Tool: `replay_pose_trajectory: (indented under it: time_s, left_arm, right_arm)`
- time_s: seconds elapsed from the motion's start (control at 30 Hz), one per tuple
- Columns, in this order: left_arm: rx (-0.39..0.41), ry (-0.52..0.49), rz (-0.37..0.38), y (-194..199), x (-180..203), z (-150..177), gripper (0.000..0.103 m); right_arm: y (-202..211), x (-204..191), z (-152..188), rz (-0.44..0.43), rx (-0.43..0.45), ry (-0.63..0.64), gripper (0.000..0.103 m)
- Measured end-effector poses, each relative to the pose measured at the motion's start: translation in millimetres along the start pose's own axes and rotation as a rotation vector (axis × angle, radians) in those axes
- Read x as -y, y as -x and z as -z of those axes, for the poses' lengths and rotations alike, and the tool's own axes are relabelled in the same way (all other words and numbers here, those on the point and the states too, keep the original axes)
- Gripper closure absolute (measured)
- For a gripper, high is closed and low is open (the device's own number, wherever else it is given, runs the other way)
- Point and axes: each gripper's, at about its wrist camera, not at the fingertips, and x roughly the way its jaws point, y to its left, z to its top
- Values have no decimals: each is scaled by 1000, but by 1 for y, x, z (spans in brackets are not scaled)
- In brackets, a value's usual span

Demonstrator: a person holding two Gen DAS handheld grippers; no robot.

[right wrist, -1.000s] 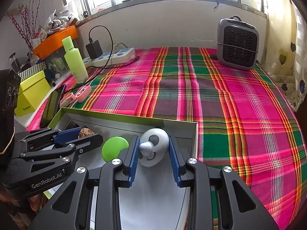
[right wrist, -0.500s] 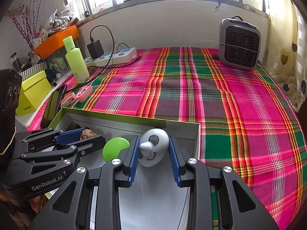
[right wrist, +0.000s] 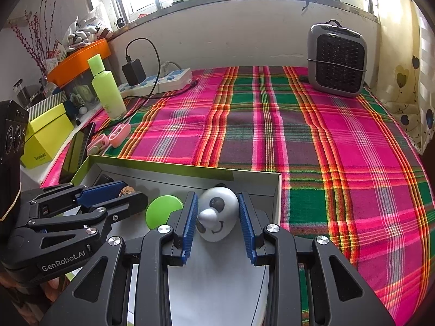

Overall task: Organize objects
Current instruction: 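Open the left tool to drop the walnut while the right tool releases the panda toy, then withdraw both open tools out of the box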

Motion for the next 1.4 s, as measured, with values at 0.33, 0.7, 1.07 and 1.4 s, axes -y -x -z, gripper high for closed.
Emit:
replay_pose_trajectory:
  time_s: [0.33, 0.7, 1.07, 1.4]
  left_arm:
    - [10, 4, 0, 6, -1, 1, 63]
    - [28, 8, -20, 22, 2, 8, 61]
    - [62, -7, -42, 42, 8, 16, 61]
    - [78, -3, -44, 58, 12, 28, 60]
  right_arm:
    - [5, 2, 1, 4, 5, -19, 71]
    - [17, -3, 6, 6, 24, -11, 66]
    - [33, -9, 12, 15, 46, -3, 65]
    - [49, -14, 21, 24, 66, 4, 65]
